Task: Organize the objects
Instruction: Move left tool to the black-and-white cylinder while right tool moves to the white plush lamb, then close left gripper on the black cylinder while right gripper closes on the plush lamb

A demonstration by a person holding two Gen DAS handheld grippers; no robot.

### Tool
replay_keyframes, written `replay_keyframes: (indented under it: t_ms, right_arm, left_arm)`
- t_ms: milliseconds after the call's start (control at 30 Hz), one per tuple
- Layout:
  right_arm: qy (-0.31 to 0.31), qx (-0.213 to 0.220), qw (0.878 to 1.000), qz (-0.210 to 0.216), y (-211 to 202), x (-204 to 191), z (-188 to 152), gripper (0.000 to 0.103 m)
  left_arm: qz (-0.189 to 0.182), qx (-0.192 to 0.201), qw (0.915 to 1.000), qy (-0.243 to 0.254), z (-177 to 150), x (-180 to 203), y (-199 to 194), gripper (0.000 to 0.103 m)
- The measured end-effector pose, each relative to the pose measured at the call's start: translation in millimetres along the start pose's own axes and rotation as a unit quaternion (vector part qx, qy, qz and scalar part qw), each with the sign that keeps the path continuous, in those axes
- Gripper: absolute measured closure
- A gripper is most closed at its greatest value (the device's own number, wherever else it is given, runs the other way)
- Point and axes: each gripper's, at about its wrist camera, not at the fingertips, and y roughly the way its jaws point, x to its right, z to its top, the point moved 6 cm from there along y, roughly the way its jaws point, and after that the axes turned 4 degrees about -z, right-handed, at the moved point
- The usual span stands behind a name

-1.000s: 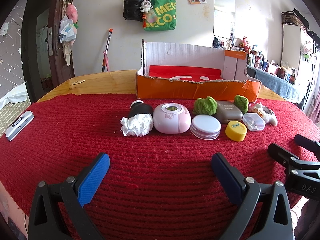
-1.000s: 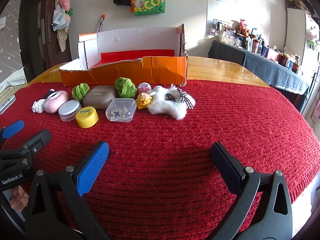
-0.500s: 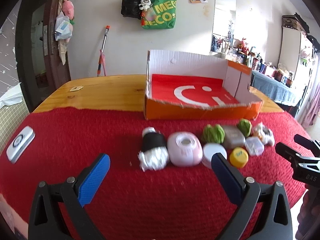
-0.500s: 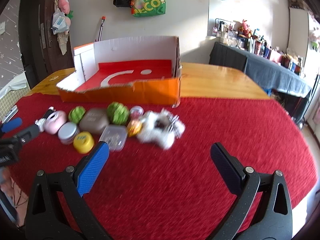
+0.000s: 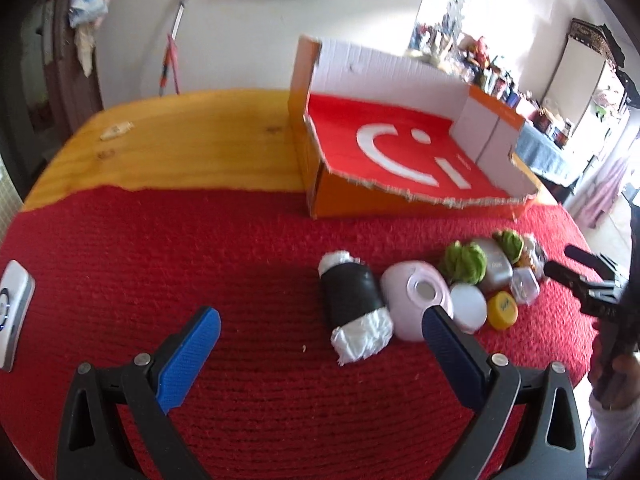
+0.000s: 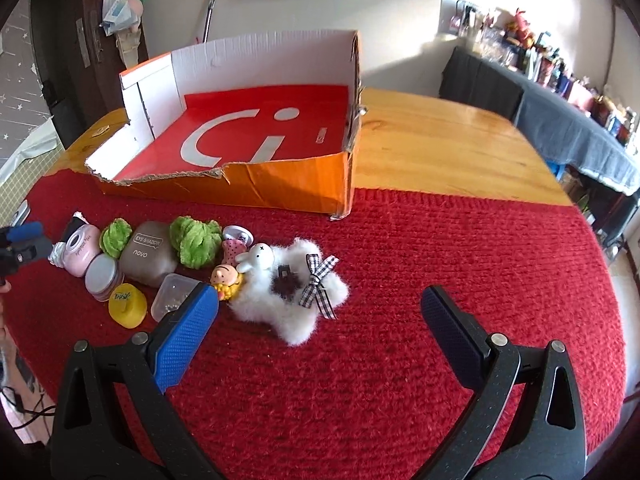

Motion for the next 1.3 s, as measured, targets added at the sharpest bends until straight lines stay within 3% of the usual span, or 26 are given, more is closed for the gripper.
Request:
replay_keyframes:
  t_ms: [533,767,833,900,967,1200,1233,1267,1300]
  right_arm:
    - [0.002,-0.04,0.999,0.005,21,2,-2,0.0]
    - [-0.008,-0.045,0.999,0.027,26,-3,0,0.001]
    - [-0.015,-0.039,0.998,0.036,24,-6,-1,0.014]
    - [-0.023,-0.031,0.998,0.044,22,-10,0,0.031]
    - [-0.027,-0.028,0.998,0.049,20,-12,-1,0.046]
    - [-0.025,-0.012,0.997,0.066,8,-11,0,0.051]
    - [-0.023,-0.008,0.997,0.067,5,-10,2,0.056]
    - [-0.024,-0.006,0.997,0.067,3,-10,4,0.068]
    - [-0.026,-0.002,0.998,0.064,0,-10,6,0.071]
  left_arm:
    - [0.011,-0.038,0.9982,0.045,1,-7,18,0.007]
    - [0.004,-0.029,0.9972,0.069,5,1,22,0.027]
    - [-0.003,-0.023,0.997,0.074,7,3,22,0.036]
    - [-0.016,-0.02,0.9967,0.078,7,7,22,0.056]
    - [-0.02,-0.017,0.9964,0.081,7,11,22,0.057]
    - [-0.03,-0.001,0.9964,0.079,7,16,13,0.059]
    - [-0.031,0.003,0.9964,0.079,8,17,10,0.059]
    - [-0.032,0.007,0.9963,0.079,9,19,7,0.059]
    - [-0.033,0.011,0.9961,0.082,11,20,3,0.059]
